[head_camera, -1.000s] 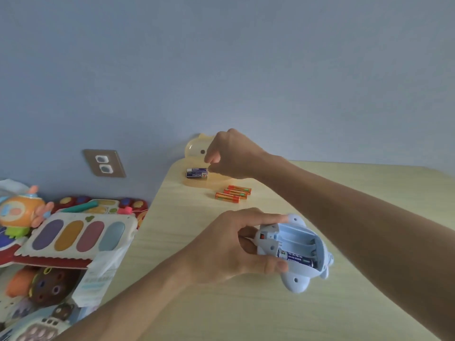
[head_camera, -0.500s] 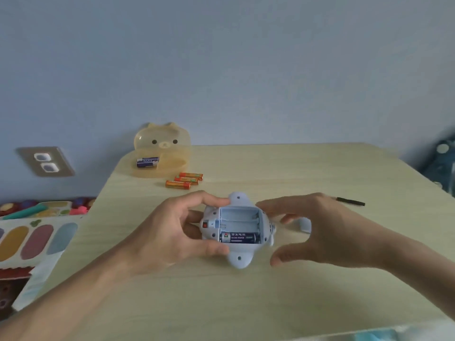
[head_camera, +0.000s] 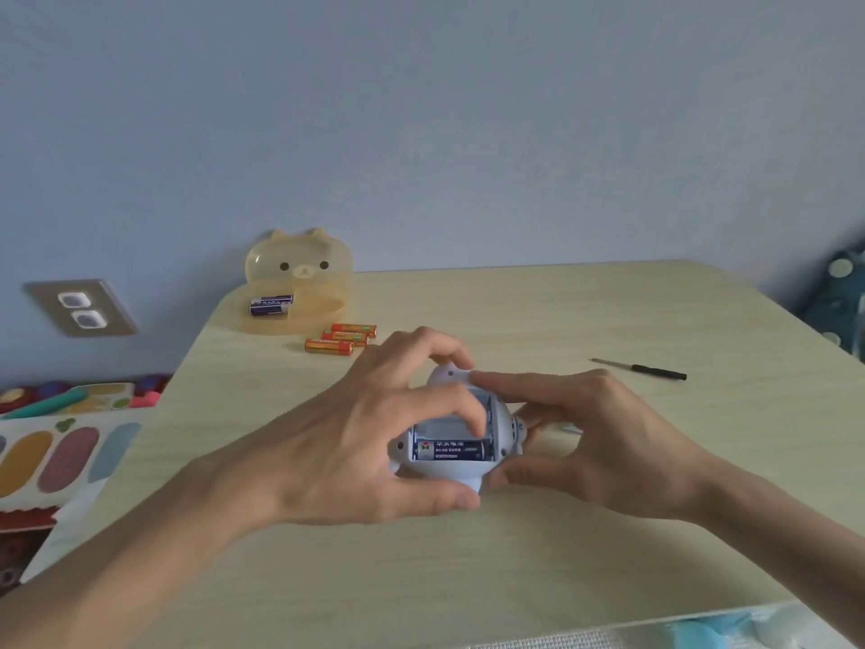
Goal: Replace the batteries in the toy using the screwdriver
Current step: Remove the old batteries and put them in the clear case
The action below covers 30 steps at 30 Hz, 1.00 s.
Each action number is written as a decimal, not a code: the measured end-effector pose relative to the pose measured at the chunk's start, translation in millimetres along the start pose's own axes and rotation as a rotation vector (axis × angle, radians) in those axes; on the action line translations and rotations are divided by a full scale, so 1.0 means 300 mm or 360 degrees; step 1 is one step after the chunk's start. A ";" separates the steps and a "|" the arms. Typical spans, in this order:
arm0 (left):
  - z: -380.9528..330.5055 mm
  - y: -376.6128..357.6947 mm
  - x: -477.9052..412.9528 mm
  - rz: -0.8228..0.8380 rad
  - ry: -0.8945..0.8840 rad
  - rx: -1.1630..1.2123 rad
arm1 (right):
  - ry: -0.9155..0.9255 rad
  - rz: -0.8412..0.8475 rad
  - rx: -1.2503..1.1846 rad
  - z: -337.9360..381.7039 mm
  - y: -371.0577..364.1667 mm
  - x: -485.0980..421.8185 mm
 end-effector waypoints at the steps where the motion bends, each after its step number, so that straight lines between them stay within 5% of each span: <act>1: -0.006 -0.005 -0.011 0.0015 -0.0022 0.0000 | 0.0004 0.0000 -0.0020 0.000 0.001 -0.002; 20: -0.002 -0.017 -0.070 -0.0018 -0.0158 -0.0102 | 0.0017 0.0136 -0.0418 -0.038 -0.040 -0.037; 30: -0.002 0.012 -0.054 -0.0085 -0.0193 0.0149 | 0.0072 0.0178 -0.0272 -0.001 -0.026 -0.038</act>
Point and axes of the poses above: each hand's wrist, its own x-axis away from the middle knuckle, its own y-axis out of the back of the hand, z = x × y, the point moved 5 cm from there along -x, towards the middle knuckle, and after that the axes turned 14 degrees about z, right-handed, at the moved point
